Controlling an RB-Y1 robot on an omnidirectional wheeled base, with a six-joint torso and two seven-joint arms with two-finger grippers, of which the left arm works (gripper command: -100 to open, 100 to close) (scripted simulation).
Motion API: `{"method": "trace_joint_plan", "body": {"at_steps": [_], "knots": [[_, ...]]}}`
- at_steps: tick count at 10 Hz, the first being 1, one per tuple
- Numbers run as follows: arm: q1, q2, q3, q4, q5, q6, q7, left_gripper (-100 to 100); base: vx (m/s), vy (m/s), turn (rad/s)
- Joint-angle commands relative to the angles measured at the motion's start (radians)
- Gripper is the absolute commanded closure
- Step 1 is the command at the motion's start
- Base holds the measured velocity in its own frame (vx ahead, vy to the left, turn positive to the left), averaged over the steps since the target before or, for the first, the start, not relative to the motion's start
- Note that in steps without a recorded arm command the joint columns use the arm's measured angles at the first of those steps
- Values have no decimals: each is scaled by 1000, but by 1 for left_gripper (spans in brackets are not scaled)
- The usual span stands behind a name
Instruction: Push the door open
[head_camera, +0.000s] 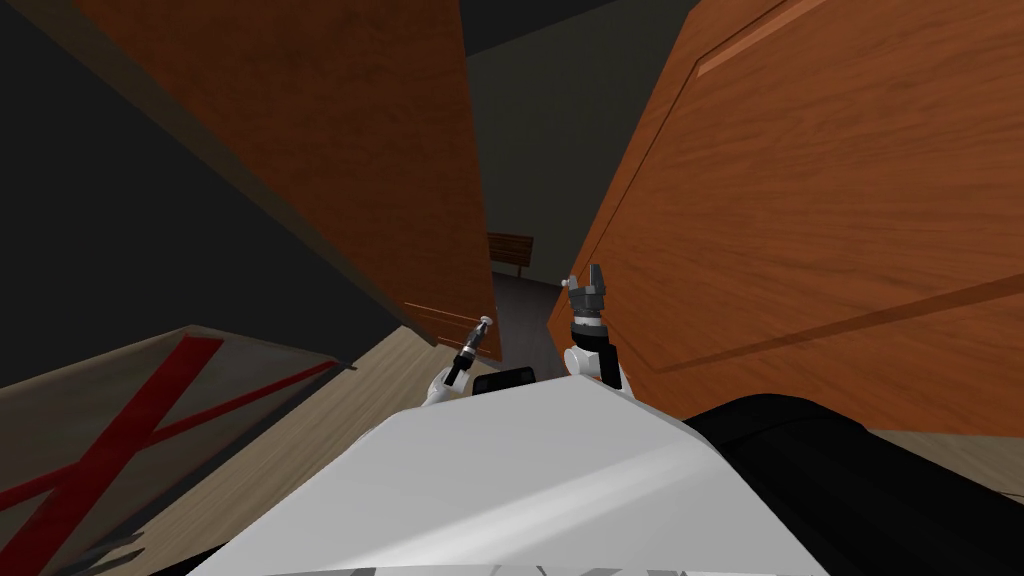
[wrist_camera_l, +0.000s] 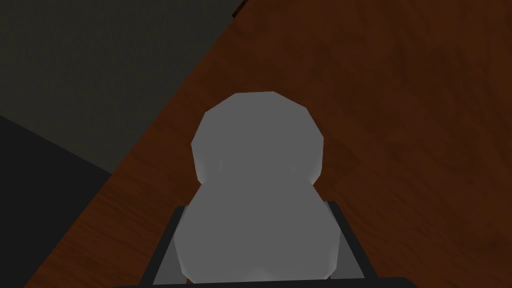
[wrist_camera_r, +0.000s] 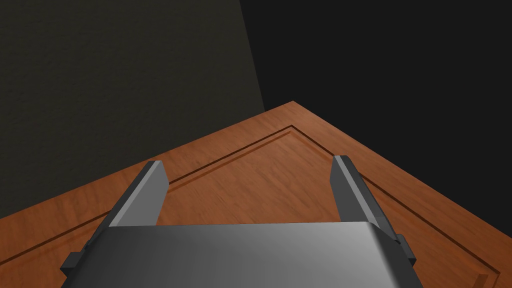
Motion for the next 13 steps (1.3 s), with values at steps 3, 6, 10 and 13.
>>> {"method": "trace_joint_plan", "body": {"at_steps": [3, 6, 10, 13], "knots": [[2, -1, 22, -8, 16, 2, 95, 100, 30, -18, -20], [7, -5, 38, -13, 29, 5, 169, 100, 38, -24, -29], [13, -9, 54, -18, 42, 7, 261, 100, 46, -21, -25], [20, -14, 71, -24, 56, 10, 342, 100, 38, -19, -23]]}}
